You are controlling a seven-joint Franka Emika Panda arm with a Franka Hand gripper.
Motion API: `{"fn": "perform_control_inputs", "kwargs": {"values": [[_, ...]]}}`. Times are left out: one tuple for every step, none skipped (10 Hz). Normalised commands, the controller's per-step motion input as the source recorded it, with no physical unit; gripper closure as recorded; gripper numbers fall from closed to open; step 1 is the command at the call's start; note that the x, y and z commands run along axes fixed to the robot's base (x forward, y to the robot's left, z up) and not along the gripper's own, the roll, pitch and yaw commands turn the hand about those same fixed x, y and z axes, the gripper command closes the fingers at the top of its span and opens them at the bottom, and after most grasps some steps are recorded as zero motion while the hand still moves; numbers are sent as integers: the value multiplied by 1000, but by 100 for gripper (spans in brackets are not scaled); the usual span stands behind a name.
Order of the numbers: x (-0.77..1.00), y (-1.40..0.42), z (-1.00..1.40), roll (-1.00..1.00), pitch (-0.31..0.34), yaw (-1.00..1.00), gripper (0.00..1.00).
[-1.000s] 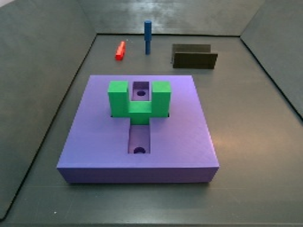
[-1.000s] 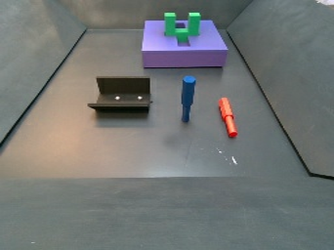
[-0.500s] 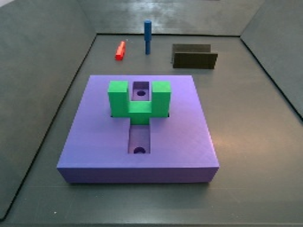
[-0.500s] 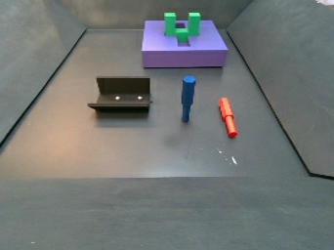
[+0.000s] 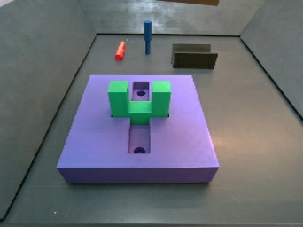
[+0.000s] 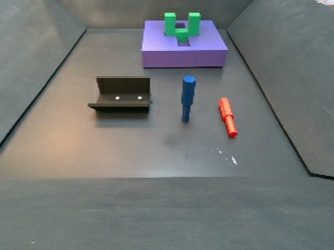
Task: Pick up the brown object. Move up. Move to above the board. Insert the brown object.
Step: Insert the brown object.
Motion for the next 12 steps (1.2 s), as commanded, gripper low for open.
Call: {"fn": "perform_control_inputs", "kwargs": {"values": [[137,-97,-43,4,19,-754,100],[34,-103,-43,29,11,-866,100],[0,-86,-46,31,3,-923,100],[9,-80,-69,31,0,-937,100],[0,-63,-103,33,0,-989,100],[209,-66,-51,14,0,-809,100],[163,-31,-171,19,7,-814,100],[114,-34,-197,14,0,-860,100],[89,-57,-231,9,0,-889,100],[40,-140,-317,61,0,-903,100],[0,-163,-346,101,0,-920,100],[0,-166,-311,94,0,-926,100]]}}
